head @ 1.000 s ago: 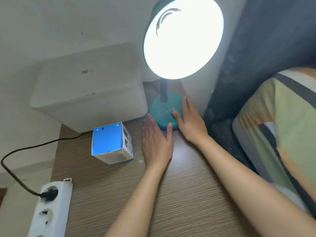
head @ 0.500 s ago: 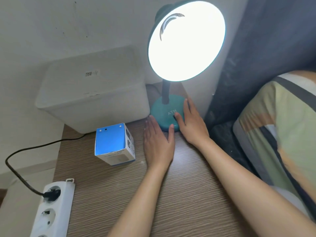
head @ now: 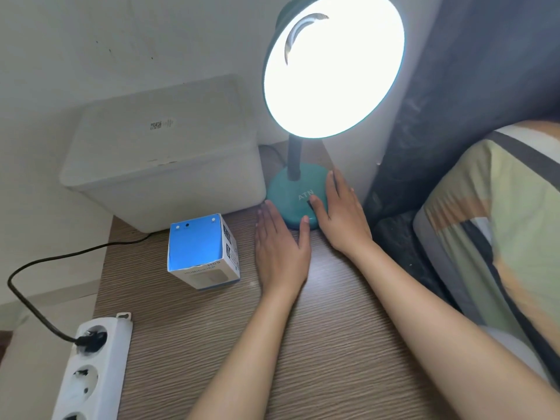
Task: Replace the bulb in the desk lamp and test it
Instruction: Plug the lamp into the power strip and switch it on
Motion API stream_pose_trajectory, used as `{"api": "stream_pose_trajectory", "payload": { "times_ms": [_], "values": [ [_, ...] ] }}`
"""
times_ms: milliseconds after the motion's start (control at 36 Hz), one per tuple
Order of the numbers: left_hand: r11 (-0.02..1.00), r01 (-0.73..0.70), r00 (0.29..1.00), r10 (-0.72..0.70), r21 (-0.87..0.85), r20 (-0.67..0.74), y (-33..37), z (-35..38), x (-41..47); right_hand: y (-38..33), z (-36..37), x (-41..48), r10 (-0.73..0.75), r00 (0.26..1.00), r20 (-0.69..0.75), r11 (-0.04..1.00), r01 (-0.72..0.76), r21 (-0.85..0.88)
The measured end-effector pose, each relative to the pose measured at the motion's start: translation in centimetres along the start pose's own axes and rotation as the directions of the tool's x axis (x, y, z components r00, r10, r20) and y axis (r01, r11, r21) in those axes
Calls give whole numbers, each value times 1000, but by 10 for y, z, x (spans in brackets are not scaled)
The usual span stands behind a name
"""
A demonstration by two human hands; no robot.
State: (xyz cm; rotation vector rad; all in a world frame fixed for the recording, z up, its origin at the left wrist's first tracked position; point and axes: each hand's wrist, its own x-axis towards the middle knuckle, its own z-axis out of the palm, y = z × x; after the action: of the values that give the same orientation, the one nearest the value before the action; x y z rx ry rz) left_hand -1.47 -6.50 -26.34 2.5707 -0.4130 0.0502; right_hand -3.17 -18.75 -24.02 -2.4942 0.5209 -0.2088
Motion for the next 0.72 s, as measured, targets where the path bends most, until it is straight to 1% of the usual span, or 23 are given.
{"api": "stream_pose_trajectory", "payload": {
  "times_ms": [306, 444, 583, 722],
  "values": [
    [1000, -2, 1000, 2, -12, 0, 1, -1, -1, -1, -1, 0, 6, 1000, -7, 1000, -6, 9],
    [1000, -3, 1000, 3, -14, -3, 1, -1, -1, -1, -3, 0, 27, 1000, -11, 997, -26, 66],
    [1000, -3, 1000, 3, -11, -17, 1, 0, -1, -3, -1, 6, 82, 992, -97, 981, -63, 185],
    [1000, 3, 1000, -3, -26, -8, 2, -1, -1, -5, 2, 4, 70, 989, -128, 987, -51, 151]
  ]
}}
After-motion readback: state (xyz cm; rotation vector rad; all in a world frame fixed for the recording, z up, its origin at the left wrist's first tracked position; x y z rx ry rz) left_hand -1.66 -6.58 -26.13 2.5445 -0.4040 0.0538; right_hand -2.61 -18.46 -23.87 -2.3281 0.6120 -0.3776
